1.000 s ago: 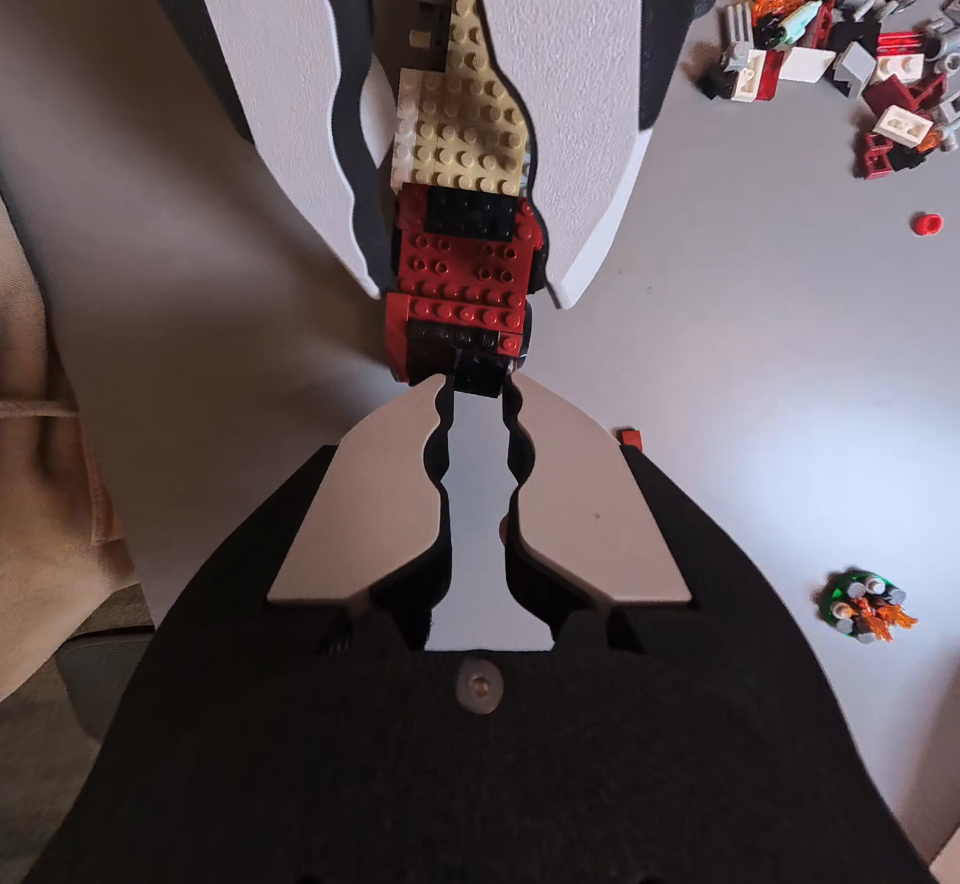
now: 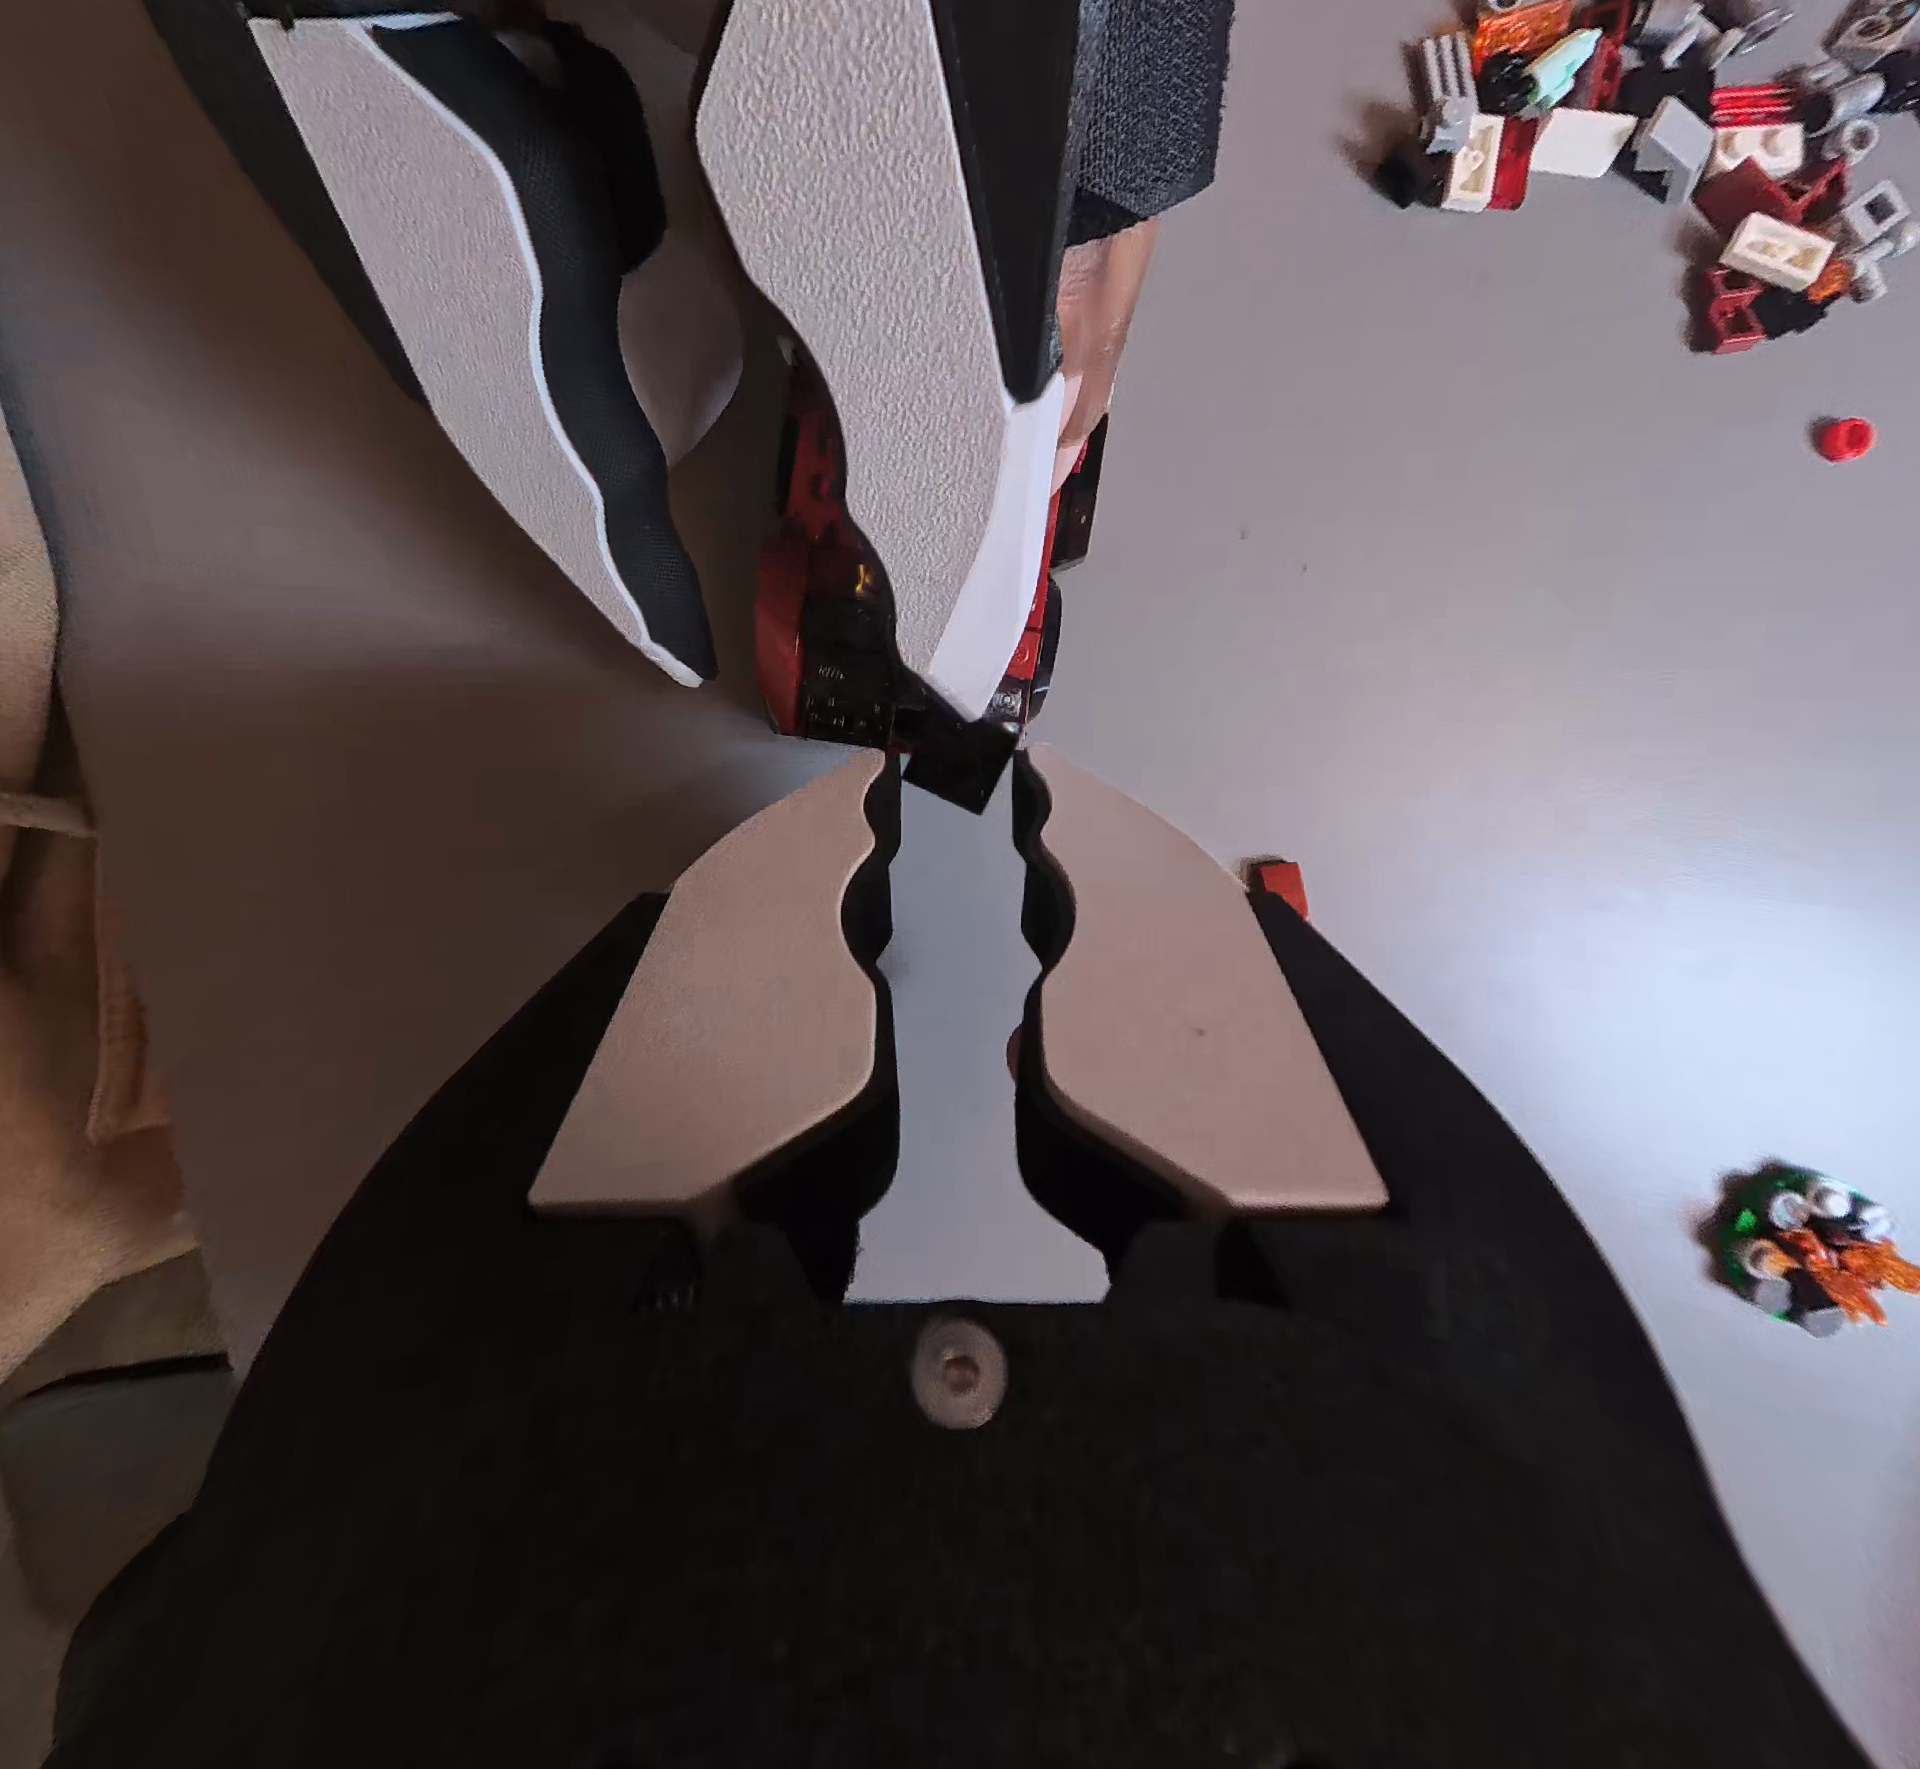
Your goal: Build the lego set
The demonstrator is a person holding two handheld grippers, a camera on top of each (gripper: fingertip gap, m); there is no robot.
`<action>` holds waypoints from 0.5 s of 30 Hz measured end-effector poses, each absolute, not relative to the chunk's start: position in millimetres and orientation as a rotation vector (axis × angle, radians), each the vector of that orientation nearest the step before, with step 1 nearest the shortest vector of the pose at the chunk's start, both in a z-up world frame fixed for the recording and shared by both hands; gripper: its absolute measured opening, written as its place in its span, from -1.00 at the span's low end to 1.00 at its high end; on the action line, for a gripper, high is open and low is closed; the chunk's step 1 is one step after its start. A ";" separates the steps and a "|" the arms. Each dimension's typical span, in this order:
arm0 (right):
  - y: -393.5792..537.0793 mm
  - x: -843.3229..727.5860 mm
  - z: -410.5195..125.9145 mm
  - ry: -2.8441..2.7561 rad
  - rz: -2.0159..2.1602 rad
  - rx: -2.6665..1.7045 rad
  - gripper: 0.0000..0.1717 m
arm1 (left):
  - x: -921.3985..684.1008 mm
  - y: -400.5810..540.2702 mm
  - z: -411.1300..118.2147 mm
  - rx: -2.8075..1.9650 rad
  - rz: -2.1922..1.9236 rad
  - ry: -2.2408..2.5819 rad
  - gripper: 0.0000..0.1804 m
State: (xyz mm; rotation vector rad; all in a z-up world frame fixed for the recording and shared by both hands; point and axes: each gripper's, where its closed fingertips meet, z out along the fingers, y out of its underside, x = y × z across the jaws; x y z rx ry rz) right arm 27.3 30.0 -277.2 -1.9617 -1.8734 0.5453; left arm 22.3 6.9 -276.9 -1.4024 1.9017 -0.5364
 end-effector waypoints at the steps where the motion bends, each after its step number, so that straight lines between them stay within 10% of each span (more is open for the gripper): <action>1: 30.1 27.4 -276.3 -1.847 0.552 -1.941 -0.76 | 22.3 7.0 -277.0 -1.401 -0.533 1.902 -0.45; 15: 8.5 71.8 -283.6 -1.661 0.578 -2.044 -0.61 | 22.7 7.2 -272.1 -1.409 -0.546 1.878 -0.43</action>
